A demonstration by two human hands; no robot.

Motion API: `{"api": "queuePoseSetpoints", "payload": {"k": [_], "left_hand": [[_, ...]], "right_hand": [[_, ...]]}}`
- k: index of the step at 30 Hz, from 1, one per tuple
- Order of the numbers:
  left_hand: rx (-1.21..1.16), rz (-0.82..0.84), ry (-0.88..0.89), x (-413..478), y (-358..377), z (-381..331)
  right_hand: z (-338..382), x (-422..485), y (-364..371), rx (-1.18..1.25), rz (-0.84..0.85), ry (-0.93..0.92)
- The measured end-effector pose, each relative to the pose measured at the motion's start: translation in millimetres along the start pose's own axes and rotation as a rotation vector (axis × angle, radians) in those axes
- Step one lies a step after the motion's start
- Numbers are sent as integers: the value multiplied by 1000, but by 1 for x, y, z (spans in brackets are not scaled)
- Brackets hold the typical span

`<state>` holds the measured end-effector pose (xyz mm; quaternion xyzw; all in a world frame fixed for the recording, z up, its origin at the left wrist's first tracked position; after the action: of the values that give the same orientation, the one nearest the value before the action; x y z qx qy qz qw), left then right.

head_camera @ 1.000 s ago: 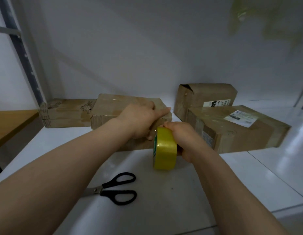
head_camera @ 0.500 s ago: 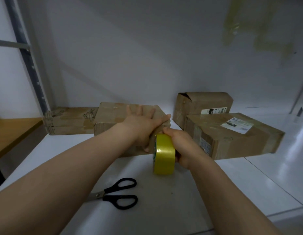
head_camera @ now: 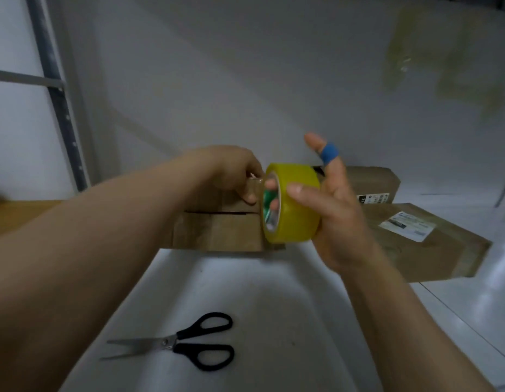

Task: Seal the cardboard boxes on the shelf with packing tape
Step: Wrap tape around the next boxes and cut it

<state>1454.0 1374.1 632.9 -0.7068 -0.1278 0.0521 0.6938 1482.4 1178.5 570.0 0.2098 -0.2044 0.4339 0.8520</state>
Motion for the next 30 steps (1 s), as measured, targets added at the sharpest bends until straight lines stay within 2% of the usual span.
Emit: {"api": "queuePoseSetpoints", "payload": {"k": [6, 10, 13, 16, 20, 25, 30], "left_hand": [[-84, 38, -27, 12, -32, 10], [-68, 72, -44, 20, -30, 18], [54, -28, -137, 25, -15, 27], [-66, -113, -161, 14, -12, 21], [-210, 28, -73, -3, 11, -2], [-41, 78, -99, -5, 20, 1], [13, 143, -127, 9, 30, 4]], "right_hand": [[30, 50, 3, 42, 48, -37], [20, 75, 7, 34, -29, 40], [-4, 83, 0, -49, -141, 116], [-12, 92, -6, -35, -219, 152], [-7, 97, -2, 37, -240, 238], [4, 101, 2, -124, -298, 169], [20, 91, 4, -126, -374, 150]]}}
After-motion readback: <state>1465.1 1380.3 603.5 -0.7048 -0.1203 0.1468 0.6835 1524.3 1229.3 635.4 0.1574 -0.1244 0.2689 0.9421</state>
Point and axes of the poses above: each hand's wrist, its own x-axis towards the middle knuckle, its own y-axis out of the palm, z = x × y, the point moved 1 cm from there along x, towards the middle knuckle, and after that the axes turned 2 degrees about -z, right-handed, at the moved point
